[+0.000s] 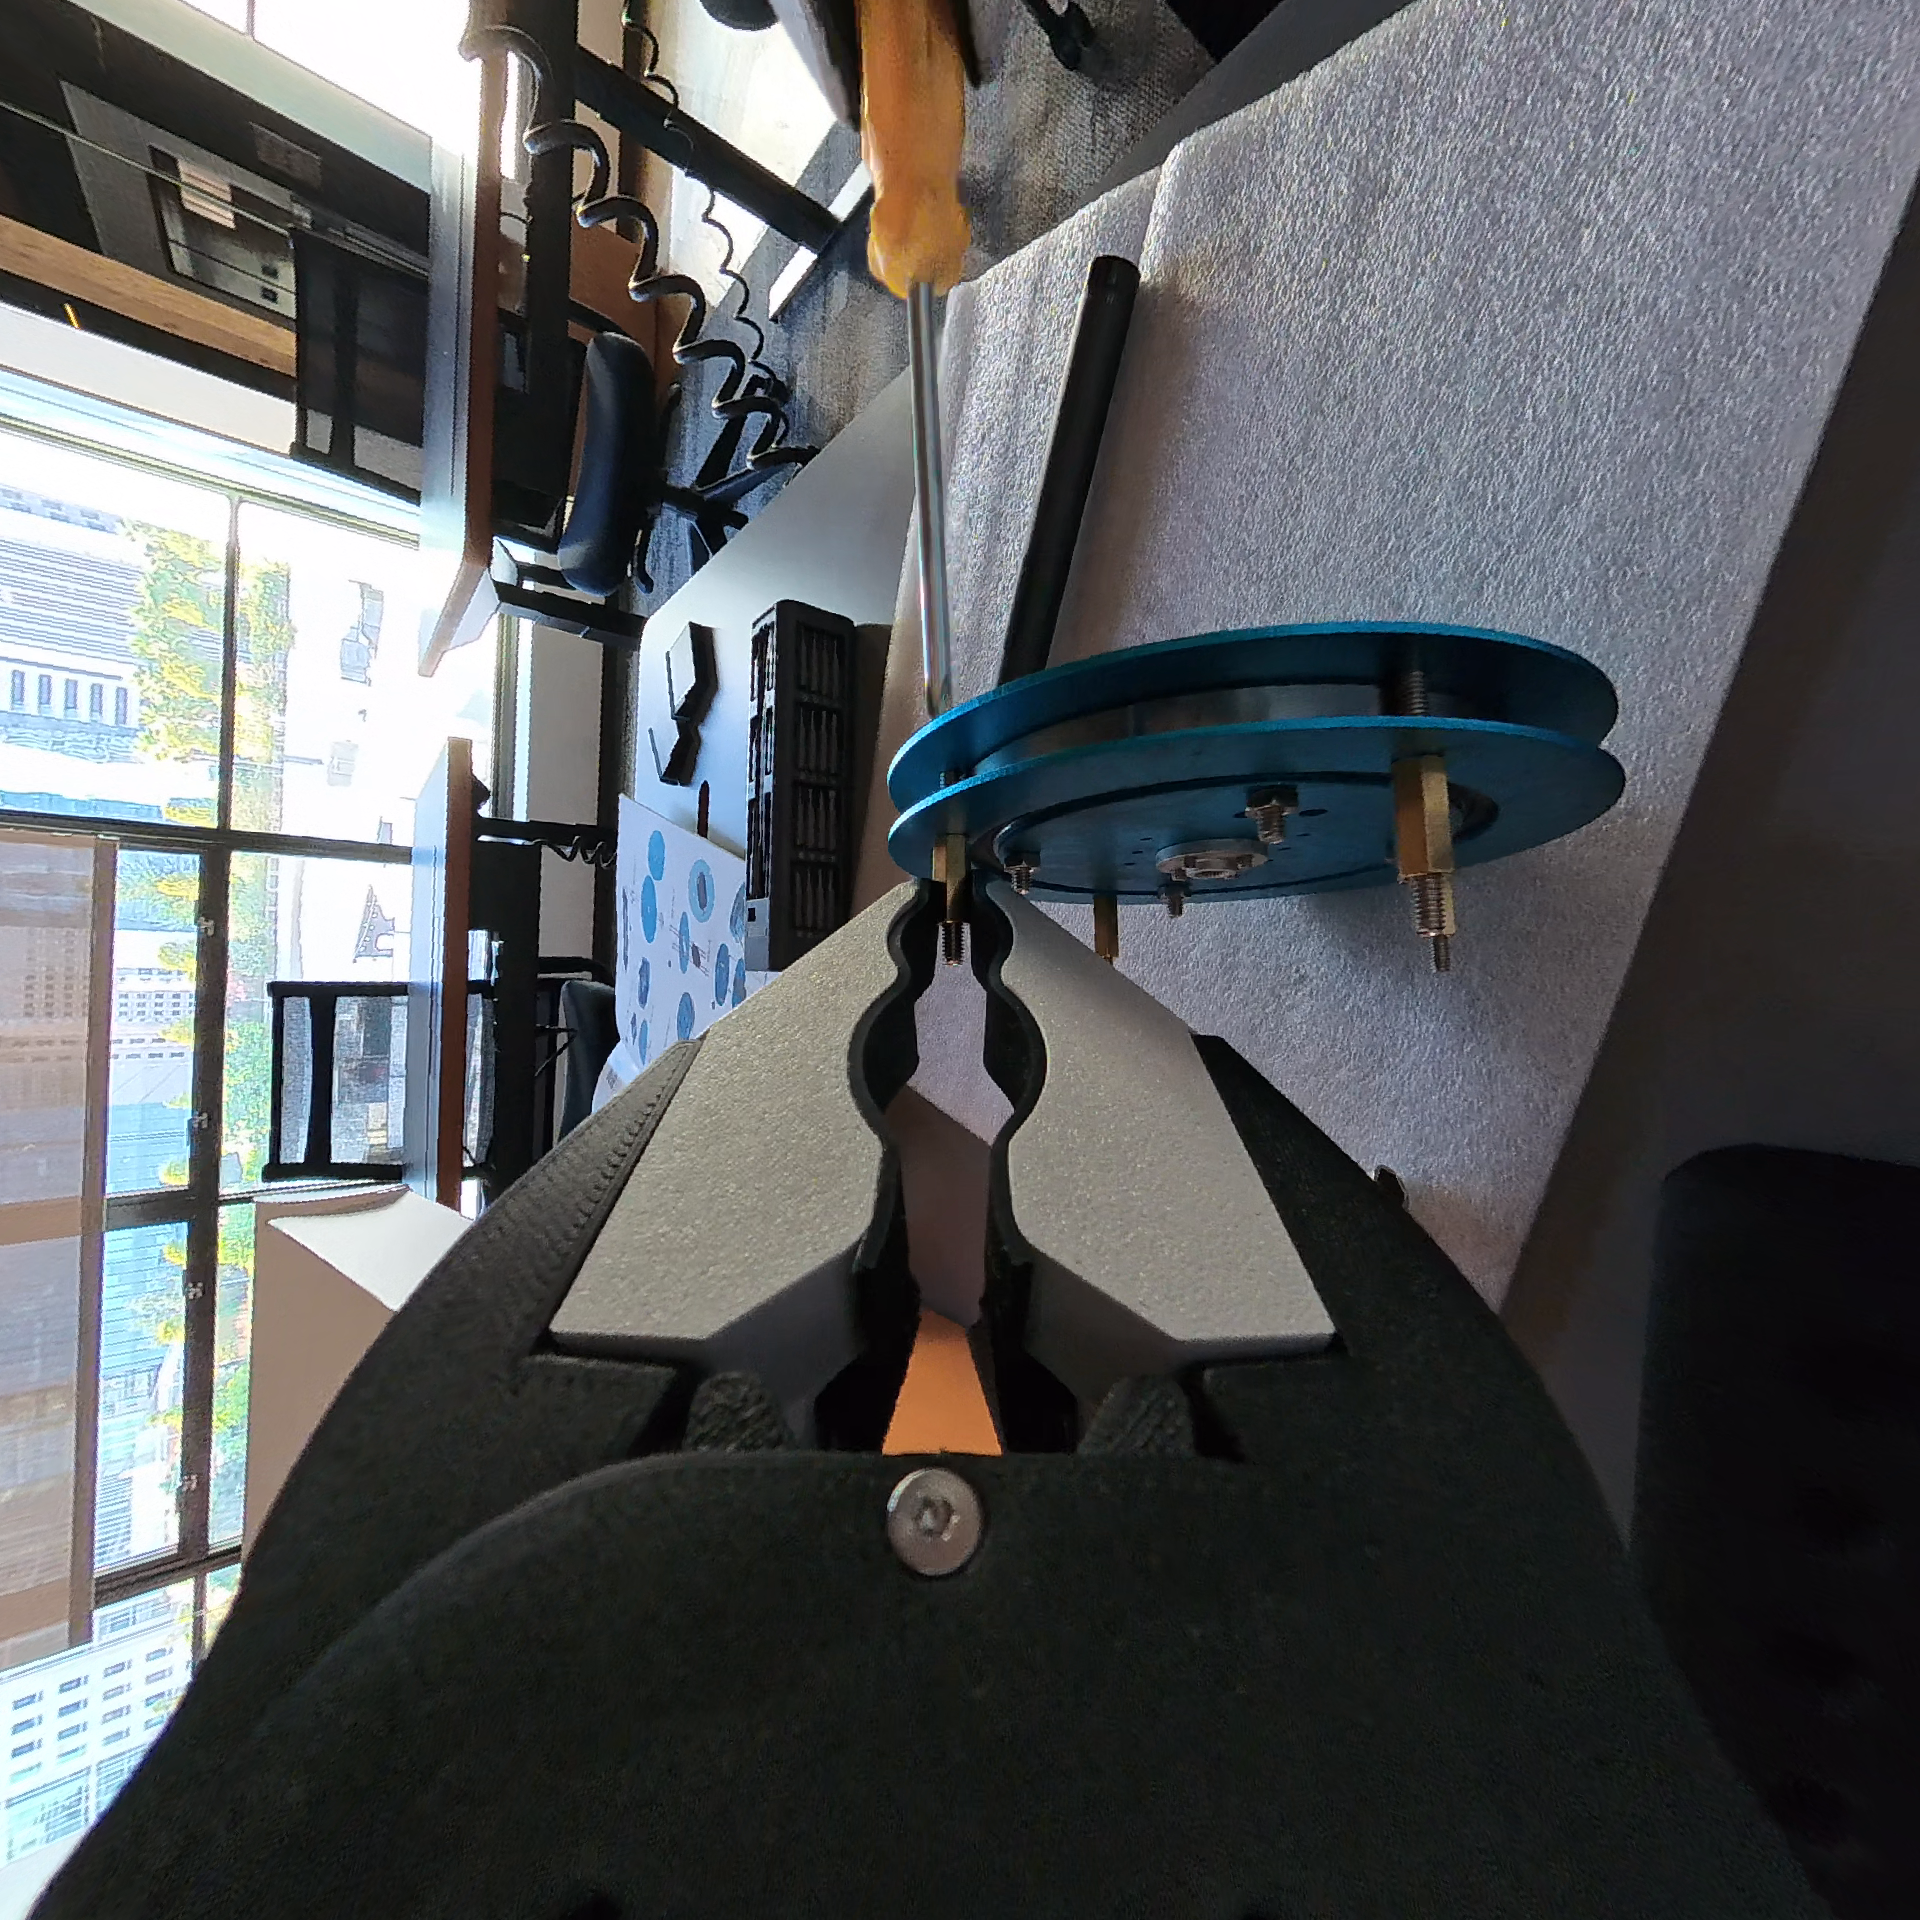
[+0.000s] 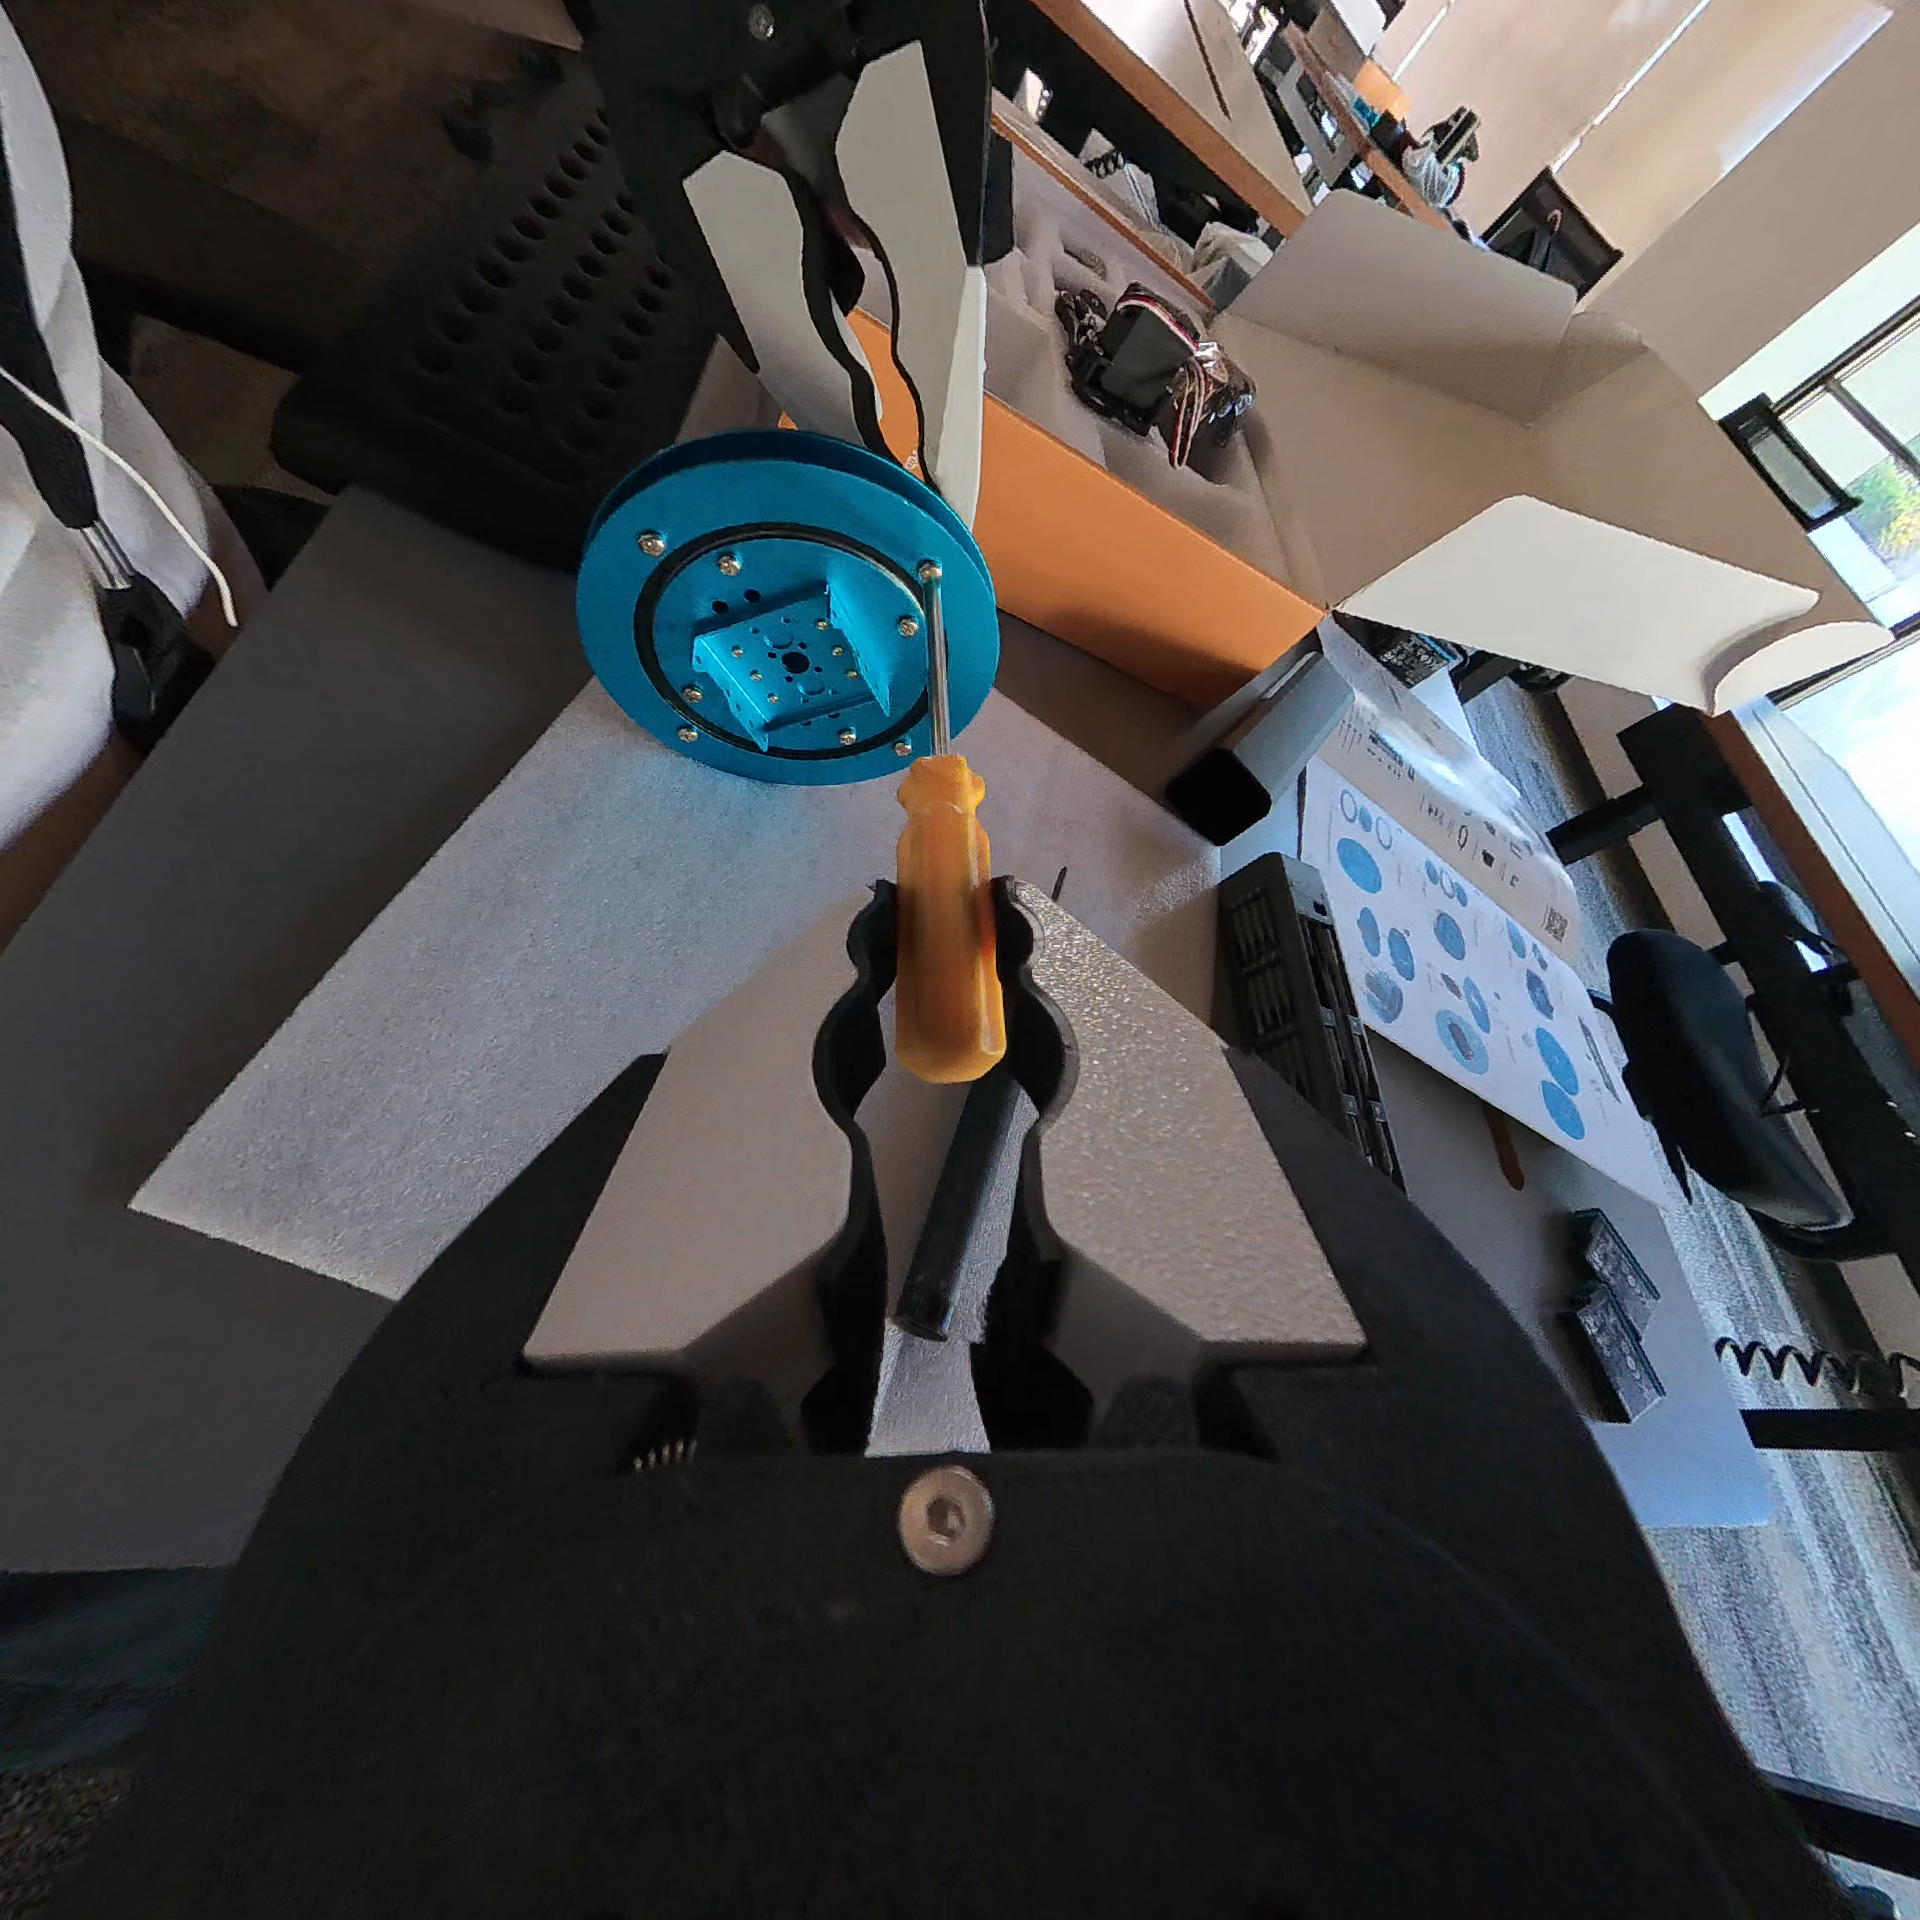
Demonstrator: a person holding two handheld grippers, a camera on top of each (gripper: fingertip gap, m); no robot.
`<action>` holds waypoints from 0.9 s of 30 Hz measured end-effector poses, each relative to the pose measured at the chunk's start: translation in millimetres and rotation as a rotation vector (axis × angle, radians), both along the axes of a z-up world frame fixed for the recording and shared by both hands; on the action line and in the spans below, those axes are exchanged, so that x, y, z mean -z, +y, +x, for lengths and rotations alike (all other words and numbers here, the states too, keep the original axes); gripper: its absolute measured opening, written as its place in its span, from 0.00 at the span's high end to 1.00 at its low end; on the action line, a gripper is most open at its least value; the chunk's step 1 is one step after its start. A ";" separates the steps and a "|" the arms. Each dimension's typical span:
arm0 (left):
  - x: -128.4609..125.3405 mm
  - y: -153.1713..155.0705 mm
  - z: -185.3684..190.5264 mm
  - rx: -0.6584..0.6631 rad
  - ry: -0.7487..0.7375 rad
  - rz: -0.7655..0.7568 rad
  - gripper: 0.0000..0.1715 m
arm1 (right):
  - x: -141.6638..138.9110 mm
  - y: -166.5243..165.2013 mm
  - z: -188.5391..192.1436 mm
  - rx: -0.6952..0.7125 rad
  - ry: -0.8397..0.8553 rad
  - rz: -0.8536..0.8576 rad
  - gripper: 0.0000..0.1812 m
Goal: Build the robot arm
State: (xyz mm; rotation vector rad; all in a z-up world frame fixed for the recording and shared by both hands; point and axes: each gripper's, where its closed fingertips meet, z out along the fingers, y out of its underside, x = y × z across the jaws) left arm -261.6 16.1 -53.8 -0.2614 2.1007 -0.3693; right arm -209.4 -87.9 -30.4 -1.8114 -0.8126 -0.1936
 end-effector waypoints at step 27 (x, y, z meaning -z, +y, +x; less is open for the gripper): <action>0.2 0.0 0.9 0.013 -0.016 -0.016 0.98 | 7.8 10.5 6.4 -0.042 -0.684 0.413 0.91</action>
